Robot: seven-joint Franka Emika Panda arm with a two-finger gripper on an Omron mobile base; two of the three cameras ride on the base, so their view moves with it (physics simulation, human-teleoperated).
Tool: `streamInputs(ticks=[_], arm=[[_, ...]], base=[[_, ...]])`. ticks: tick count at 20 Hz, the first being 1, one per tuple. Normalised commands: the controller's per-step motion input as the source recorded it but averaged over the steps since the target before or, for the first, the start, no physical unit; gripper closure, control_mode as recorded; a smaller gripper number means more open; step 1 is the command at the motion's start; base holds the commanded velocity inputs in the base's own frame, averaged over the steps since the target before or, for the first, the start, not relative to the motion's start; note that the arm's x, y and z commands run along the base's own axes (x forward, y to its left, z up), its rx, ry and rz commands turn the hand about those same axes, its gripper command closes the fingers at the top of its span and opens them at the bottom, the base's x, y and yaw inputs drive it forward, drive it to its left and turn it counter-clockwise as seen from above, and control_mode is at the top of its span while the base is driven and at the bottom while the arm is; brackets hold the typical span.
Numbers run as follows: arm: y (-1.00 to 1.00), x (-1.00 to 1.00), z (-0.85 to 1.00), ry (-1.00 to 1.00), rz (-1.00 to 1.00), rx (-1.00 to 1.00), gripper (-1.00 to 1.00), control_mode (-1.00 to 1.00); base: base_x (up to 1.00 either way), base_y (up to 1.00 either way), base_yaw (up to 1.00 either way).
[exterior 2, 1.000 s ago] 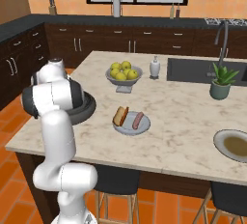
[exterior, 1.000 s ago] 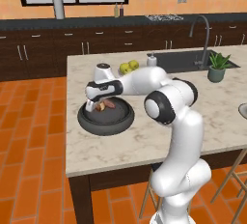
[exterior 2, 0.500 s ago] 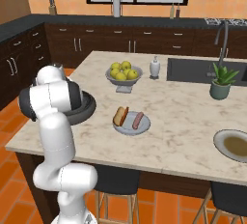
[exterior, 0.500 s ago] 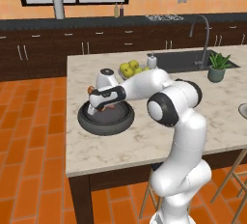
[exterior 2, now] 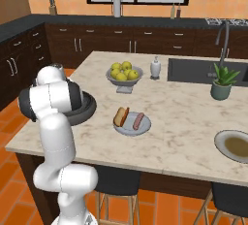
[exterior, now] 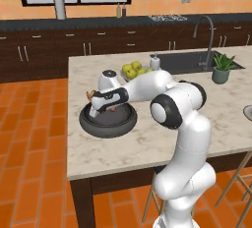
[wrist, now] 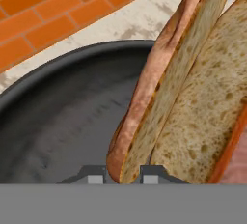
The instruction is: Place one bun and one sausage from the bowl on each plate.
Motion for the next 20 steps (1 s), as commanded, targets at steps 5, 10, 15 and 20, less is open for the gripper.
streamInputs(ticks=[5, 10, 15, 20], arm=[[0.0, 0.0, 0.0, 0.0, 0.0, 0.0, 1.0, -1.0], [-0.12, -0.52, 0.27, 0.01, -0.06, 0.0, 1.0, -1.0], [-0.51, -0.89, 0.35, 0.02, -0.16, 0.02, 1.0, -1.0], [-0.58, -0.55, 0.5, 0.04, -0.22, 0.03, 1.0, -1.0]], base=[[0.0, 0.0, 0.0], [0.0, 0.0, 0.0], [0.0, 0.0, 0.0], [0.0, 0.0, 0.0]])
